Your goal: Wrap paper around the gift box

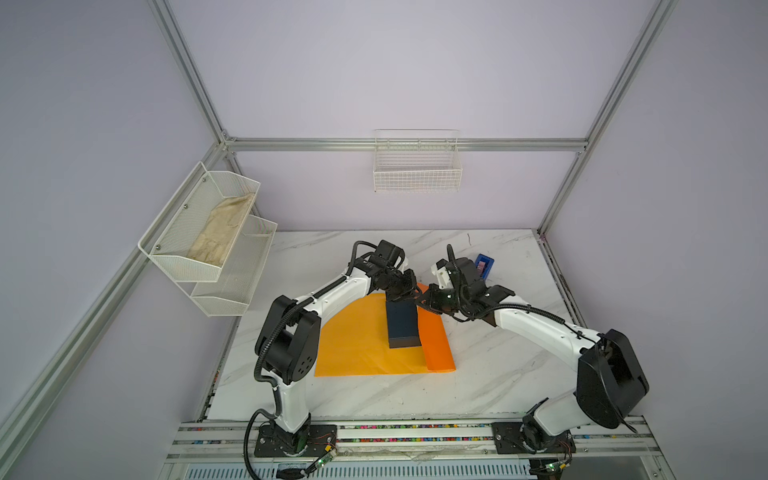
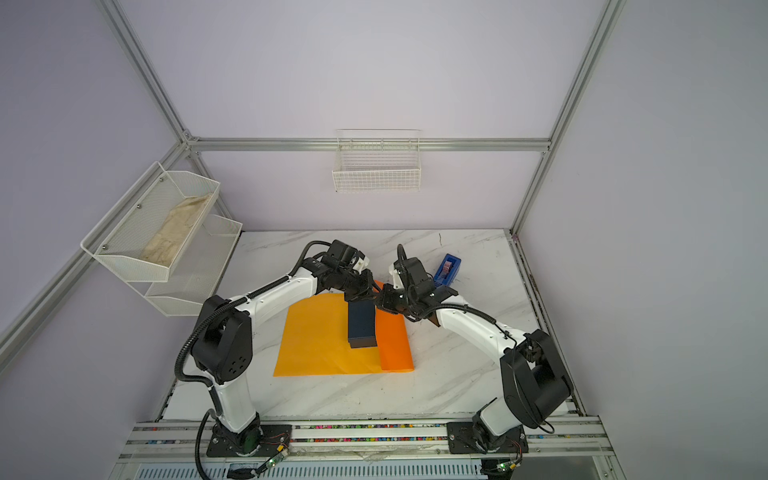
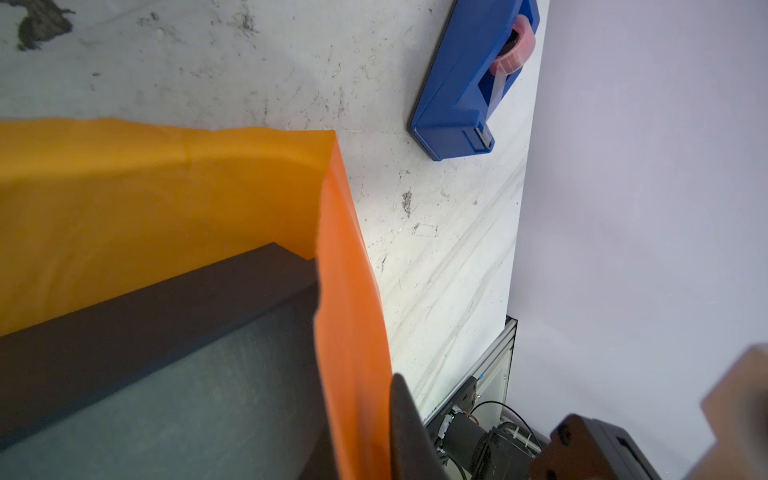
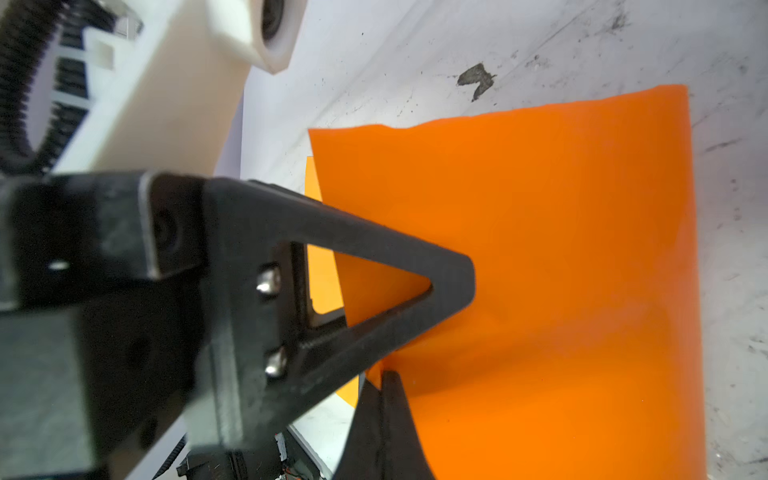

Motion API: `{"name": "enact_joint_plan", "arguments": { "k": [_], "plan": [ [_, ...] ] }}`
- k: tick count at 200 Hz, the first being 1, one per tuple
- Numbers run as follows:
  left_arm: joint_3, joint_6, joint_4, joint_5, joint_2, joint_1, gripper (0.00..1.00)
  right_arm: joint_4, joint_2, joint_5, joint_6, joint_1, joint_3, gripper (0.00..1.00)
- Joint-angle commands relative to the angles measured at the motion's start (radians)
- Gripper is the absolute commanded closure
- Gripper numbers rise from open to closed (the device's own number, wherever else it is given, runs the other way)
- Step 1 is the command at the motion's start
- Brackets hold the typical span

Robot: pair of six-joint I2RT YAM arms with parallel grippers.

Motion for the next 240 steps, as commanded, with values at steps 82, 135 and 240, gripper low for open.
{"name": "enact_joint_plan", "arguments": {
  "k": [82, 135, 240],
  "plan": [
    [-0.029, 0.091, -0.029, 0.049, -0.091, 0.102, 1.0, -0.09, -0.036, 0.082, -0.02, -0.023, 0.065, 0.57],
    [-0.045, 0.184, -0.113, 0.092, -0.064, 0.148, 1.0, -0.083, 0.028, 0.04, -0.047, -0.025, 0.063, 0.63],
    [-0.107, 0.263, -0.18, -0.006, -0.068, 0.191, 1.0, -0.053, 0.124, -0.096, -0.111, -0.021, 0.051, 0.71]
  ]
}}
